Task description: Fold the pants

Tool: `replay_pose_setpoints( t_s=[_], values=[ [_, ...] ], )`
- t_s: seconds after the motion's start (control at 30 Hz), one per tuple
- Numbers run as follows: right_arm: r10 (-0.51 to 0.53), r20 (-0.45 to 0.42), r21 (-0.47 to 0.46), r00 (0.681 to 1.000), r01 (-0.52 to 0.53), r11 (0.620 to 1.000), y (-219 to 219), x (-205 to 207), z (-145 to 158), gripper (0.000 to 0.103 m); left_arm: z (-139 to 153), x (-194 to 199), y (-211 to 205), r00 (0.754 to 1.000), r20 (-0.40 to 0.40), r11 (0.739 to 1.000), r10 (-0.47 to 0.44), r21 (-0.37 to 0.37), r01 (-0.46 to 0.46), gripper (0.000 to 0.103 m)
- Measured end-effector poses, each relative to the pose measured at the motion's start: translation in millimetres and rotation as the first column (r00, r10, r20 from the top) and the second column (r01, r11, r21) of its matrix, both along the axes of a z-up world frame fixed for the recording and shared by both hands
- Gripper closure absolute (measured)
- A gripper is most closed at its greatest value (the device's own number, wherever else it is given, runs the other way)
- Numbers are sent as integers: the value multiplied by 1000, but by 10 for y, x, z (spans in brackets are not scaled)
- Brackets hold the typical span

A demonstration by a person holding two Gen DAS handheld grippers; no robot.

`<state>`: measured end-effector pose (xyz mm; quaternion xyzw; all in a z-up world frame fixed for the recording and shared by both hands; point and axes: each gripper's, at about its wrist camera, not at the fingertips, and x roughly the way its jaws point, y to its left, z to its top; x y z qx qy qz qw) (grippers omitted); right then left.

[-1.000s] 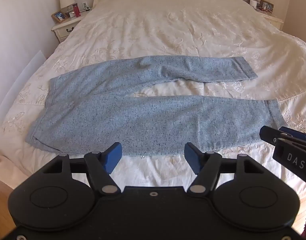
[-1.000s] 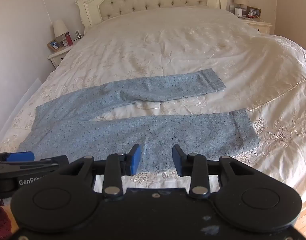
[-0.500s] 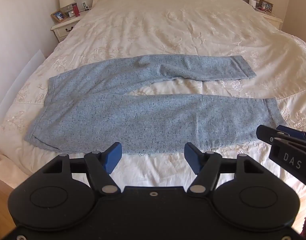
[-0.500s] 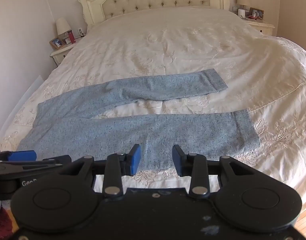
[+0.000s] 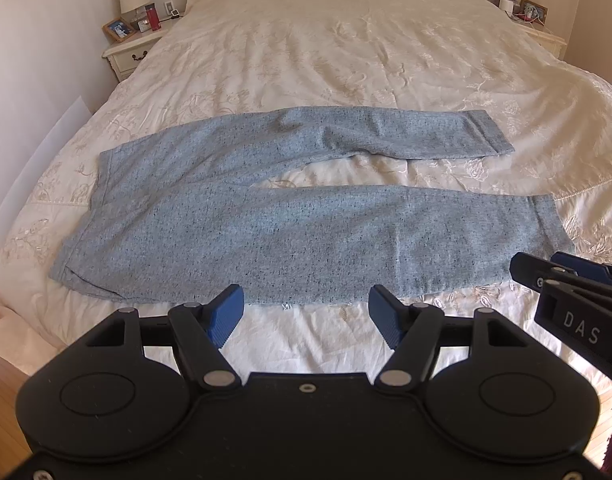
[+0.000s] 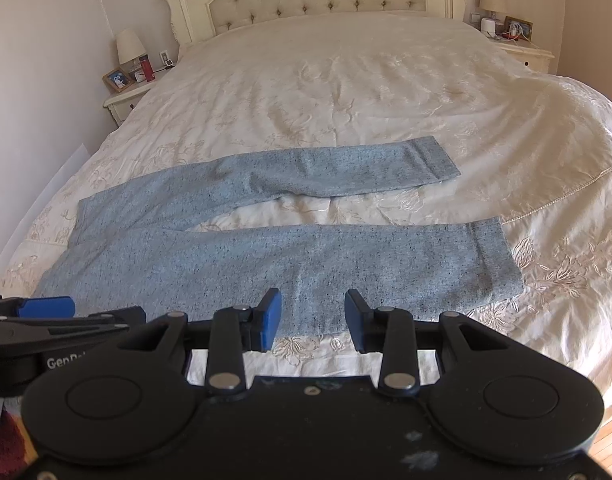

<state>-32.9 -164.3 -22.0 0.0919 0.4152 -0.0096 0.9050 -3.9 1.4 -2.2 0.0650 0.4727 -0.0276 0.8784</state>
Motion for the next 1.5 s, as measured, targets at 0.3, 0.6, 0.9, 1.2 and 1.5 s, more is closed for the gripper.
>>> replay_pose_setpoints(
  t_s=[0.3,0.6,0.9,1.2,1.5],
  values=[
    [12,-4,-2,1000,-12,1000,-17,32,-15,65,-20,-5,48,1000,2,1000,5,-4,-5,33],
    [13,-6,-10,1000,-13,1000,-3,27,-22,65,-26,-8,57,1000,0,1000,5,-7,-5,33],
    [12,-5,-10,1000,-12,1000,-1,28,-25,65,-36,-18,51,1000,0,1000,6,-6,-6,33],
    [16,-5,-13,1000,-16,1000,-9,39,-23,65,-40,-13,62,1000,-5,1000,7,-5,-7,33],
    [22,-8,-14,1000,-22,1000,26,57,-41,65,-40,11,73,1000,-9,1000,11,-3,-11,33]
  ],
)
